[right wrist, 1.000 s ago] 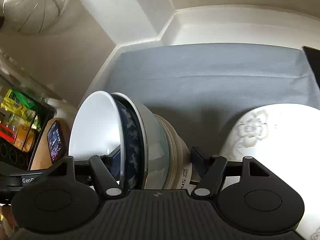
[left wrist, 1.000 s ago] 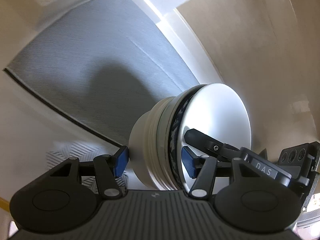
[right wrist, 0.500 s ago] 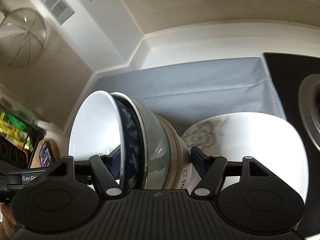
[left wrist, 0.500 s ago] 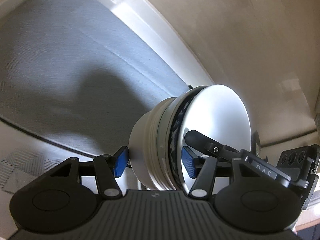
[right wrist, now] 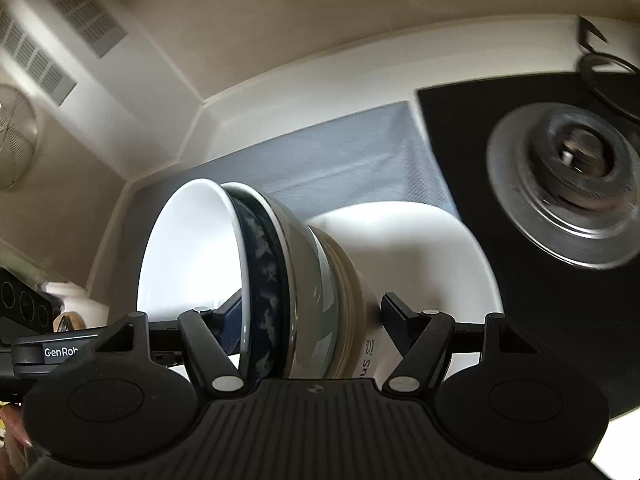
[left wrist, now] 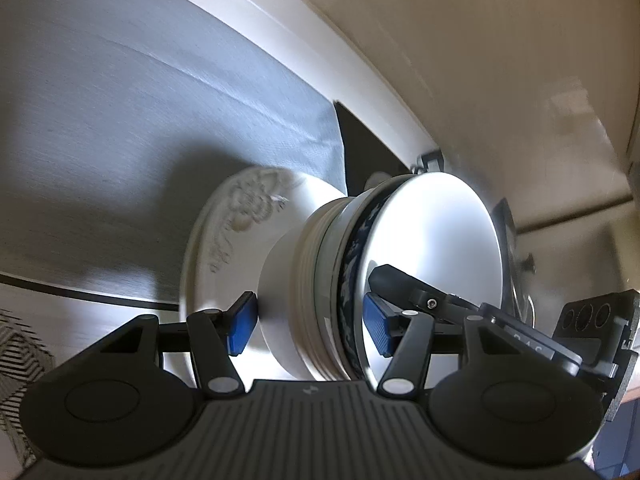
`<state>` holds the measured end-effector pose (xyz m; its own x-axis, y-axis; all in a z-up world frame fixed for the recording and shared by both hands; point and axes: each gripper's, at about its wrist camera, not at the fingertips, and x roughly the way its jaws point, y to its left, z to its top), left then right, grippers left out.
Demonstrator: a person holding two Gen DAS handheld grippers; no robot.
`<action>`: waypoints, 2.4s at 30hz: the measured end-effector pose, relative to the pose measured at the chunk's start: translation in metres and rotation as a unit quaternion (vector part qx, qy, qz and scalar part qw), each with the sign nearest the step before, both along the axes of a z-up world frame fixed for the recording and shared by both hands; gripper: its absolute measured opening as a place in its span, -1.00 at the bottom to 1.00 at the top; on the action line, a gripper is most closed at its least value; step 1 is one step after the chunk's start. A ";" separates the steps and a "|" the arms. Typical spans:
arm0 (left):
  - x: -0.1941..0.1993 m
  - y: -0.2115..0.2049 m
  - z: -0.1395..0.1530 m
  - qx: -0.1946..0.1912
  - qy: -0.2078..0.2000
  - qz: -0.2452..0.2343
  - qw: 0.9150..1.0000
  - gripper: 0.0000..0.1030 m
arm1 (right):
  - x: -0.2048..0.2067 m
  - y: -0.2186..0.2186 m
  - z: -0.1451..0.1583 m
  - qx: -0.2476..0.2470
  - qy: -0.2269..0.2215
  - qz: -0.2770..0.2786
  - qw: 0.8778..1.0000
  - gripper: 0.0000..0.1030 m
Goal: Organize plates and bowls
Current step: 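Lift the bowl stack with both tools and carry it over the floral plates, then lower the bowl stack with both tools onto the floral plate stack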
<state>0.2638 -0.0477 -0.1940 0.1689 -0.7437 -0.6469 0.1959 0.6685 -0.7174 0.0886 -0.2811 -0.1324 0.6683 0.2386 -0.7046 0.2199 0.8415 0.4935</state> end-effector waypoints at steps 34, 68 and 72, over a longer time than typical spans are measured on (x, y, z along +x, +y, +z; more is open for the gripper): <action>-0.008 -0.038 0.002 0.092 -0.042 -0.027 0.995 0.86 | -0.007 -0.034 -0.049 0.066 0.029 -0.006 0.997 0.27; 0.014 0.003 -0.024 0.125 -0.051 0.026 0.990 0.97 | -0.019 -0.090 -0.077 0.068 0.027 -0.023 0.997 -0.52; 0.015 0.007 -0.023 0.111 -0.042 0.025 0.993 0.46 | -0.012 -0.074 -0.073 0.018 0.028 0.005 0.999 -0.56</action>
